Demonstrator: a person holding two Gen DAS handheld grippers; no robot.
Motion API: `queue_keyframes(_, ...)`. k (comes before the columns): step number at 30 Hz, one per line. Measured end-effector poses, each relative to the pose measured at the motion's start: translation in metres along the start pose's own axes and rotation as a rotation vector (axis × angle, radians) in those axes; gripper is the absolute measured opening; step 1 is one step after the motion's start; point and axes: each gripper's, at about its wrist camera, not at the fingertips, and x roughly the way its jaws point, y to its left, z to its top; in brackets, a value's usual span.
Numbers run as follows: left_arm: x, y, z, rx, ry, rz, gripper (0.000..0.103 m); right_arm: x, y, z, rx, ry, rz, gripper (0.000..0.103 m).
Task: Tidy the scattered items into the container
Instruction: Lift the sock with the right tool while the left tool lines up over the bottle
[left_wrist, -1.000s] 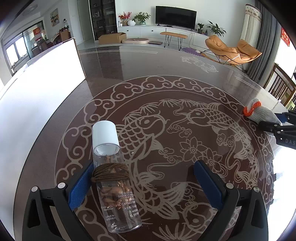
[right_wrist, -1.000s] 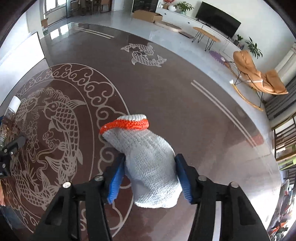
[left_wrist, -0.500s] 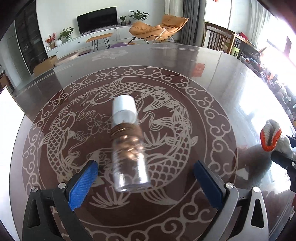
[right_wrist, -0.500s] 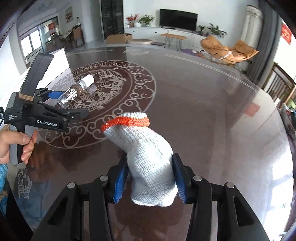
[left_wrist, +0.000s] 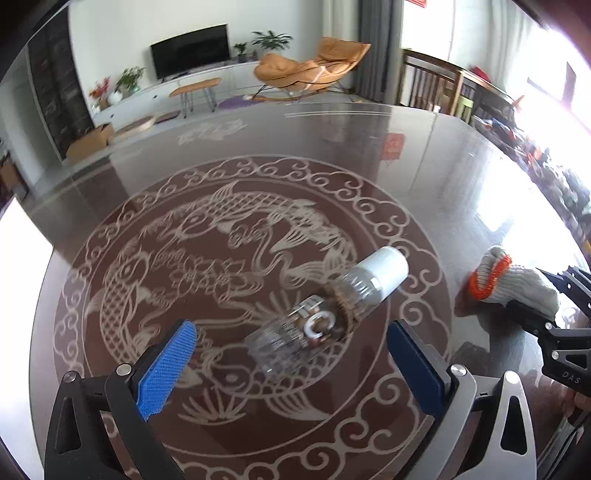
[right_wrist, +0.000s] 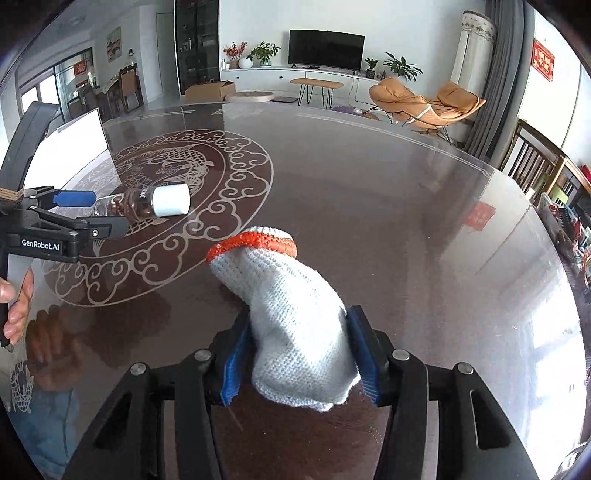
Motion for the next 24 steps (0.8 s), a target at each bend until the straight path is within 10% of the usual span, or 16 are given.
queue_keyframes(8, 0.024, -0.029, 0.034, 0.286, 0.08, -0.022, 0.103, -0.004, -0.017, -0.005, 0.071, 0.013, -0.006, 0.06)
queue_keyframes(15, 0.028, -0.02, 0.038, 0.214, 0.128, -0.148, 0.103, -0.009, -0.021, -0.012, 0.085, 0.008, -0.015, 0.06)
queue_keyframes(24, 0.039, -0.001, 0.042, 0.089, 0.128, -0.107, 0.103, -0.011, -0.022, -0.012, 0.087, 0.008, -0.018, 0.061)
